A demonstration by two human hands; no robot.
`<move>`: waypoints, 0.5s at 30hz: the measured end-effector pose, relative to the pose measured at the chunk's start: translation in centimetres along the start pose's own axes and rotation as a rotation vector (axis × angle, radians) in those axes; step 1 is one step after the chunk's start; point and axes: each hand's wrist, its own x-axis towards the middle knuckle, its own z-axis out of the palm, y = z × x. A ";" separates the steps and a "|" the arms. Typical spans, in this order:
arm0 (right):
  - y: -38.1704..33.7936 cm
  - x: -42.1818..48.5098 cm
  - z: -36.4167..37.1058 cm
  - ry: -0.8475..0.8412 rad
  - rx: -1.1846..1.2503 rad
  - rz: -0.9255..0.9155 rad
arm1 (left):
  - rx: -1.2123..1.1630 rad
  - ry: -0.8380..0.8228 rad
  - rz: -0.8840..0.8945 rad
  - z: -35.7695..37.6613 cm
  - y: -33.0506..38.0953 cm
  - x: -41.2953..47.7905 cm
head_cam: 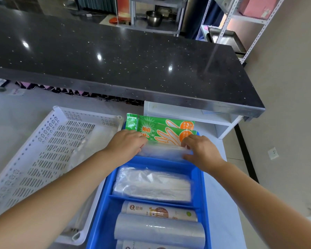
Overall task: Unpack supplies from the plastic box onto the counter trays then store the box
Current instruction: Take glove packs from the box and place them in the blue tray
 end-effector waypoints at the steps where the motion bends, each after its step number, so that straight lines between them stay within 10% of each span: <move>1: -0.1 -0.1 0.4 -0.008 -0.003 0.012 | 0.018 -0.029 0.025 0.1 0.1 0.0; 8: -1.0 -0.2 0.7 -0.147 -0.018 0.086 | 0.021 -0.316 0.016 -0.3 -0.7 -0.5; 15: -2.7 -1.8 -1.0 -0.021 -0.107 0.119 | -0.002 -0.017 0.153 -0.3 -1.0 -2.5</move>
